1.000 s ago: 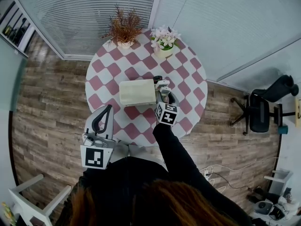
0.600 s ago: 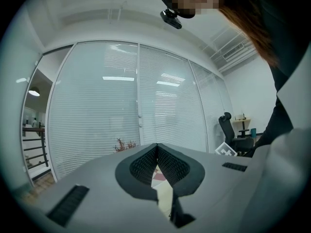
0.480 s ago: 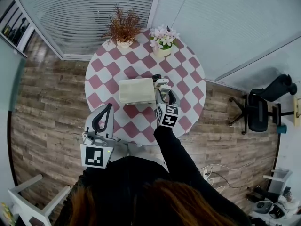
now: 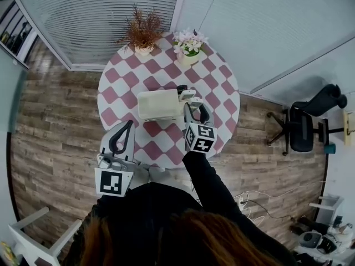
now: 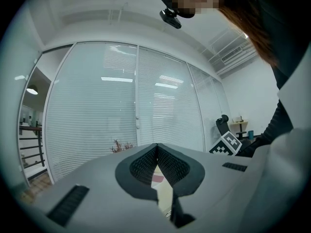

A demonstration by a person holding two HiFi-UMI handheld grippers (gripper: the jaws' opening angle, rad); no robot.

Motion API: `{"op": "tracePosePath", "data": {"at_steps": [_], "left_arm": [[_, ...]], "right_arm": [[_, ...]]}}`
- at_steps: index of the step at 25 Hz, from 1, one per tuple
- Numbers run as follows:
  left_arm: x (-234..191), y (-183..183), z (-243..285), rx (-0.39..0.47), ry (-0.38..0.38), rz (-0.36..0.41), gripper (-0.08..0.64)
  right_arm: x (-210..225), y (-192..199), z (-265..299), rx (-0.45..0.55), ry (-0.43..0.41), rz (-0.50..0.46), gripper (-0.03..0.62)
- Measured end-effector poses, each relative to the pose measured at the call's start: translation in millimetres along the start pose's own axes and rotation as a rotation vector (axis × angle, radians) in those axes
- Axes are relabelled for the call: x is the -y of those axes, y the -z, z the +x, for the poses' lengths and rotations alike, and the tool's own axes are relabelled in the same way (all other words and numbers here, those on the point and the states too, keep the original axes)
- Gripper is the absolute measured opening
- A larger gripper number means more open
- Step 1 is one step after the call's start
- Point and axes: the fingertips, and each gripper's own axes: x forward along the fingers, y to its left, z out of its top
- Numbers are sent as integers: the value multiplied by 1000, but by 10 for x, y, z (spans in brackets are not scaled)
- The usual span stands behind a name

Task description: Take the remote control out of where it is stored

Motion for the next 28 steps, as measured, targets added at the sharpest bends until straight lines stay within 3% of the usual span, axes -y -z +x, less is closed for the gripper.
{"op": "tracePosePath", "data": {"at_steps": [12, 28], "left_arm": [[95, -47, 2, 25, 49, -11, 6], [168, -54, -6, 27, 86, -17, 6]], "right_arm": [[-76, 159, -358, -38, -5, 5, 238], [-119, 933, -680, -208, 3, 68, 238]]}}
